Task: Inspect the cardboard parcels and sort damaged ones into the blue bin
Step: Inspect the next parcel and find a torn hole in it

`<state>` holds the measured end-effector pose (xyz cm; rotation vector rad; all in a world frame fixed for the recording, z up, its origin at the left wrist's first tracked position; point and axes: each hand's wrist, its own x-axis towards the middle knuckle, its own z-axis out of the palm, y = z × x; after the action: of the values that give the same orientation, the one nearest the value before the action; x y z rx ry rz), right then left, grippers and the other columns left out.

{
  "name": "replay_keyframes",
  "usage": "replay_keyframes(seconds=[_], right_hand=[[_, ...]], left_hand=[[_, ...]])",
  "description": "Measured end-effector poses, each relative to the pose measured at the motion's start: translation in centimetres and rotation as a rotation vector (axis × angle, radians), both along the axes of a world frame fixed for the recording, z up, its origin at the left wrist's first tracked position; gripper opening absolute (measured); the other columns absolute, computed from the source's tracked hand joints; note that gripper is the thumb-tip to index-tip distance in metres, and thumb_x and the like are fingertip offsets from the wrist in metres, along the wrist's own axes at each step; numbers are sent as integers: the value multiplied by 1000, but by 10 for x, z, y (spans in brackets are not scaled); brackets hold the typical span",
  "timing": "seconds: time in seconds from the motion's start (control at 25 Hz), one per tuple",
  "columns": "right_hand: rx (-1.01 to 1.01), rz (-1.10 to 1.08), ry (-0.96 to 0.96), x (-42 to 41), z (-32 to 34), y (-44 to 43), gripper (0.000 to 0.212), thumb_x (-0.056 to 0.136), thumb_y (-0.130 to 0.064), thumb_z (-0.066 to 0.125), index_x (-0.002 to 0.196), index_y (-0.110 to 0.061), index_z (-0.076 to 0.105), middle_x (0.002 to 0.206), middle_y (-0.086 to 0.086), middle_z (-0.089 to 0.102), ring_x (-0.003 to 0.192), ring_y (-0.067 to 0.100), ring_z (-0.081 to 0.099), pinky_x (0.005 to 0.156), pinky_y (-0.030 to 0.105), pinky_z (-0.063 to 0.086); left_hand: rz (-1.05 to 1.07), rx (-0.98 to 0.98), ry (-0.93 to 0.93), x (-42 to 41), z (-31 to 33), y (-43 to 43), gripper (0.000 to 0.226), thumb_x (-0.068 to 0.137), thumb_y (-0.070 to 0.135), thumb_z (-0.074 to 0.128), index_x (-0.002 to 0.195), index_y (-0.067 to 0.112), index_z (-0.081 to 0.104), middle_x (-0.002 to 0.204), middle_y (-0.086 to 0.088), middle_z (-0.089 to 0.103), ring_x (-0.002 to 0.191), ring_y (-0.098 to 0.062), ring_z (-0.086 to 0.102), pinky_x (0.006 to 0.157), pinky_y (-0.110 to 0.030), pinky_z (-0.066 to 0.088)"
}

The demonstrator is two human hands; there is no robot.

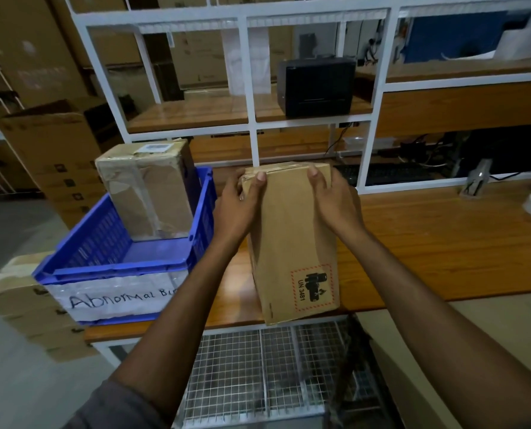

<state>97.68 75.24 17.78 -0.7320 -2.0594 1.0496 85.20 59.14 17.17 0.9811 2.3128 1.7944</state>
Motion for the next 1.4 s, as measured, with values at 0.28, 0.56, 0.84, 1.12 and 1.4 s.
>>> replay_keyframes(seconds=[0.28,0.56,0.84,1.12,1.4], right_hand=[[-35,148,-71,16,-23,3,93,81,-36,88,154,-30,30,115,-19,60,106,7,60,85,29,51],[-99,152,-155,22,-67,-3,105,71,-10,93,153,-30,31,122,-13,60,116,10,56,87,30,53],[-221,260,-238,44,-71,-3,86,72,-36,92,141,-28,41,127,-8,61,123,17,59,94,35,53],[-392,274,-144,19,-1,6,46,100,-62,53,124,-28,72,94,-9,80,86,11,76,71,32,54],[-451,286,-44,27,2,20,53,89,-39,80,134,-27,54,119,-4,72,101,13,72,78,36,56]], left_hand=[[-95,-77,-59,6,-26,-12,90,87,41,84,157,23,31,149,3,51,130,-13,54,88,-23,48],[-205,-158,-55,13,-81,-31,94,90,13,82,161,31,23,131,28,52,111,26,54,80,-9,56],[-268,-199,-300,25,-67,-40,78,94,64,63,158,31,35,160,5,46,132,-9,51,107,-39,52],[-173,-157,-521,8,-6,-8,60,98,65,55,145,27,53,133,-7,67,114,-28,66,95,-50,57],[-226,-3,-419,-4,-11,-18,71,95,45,73,154,29,37,135,-1,63,114,-22,70,87,-43,62]])
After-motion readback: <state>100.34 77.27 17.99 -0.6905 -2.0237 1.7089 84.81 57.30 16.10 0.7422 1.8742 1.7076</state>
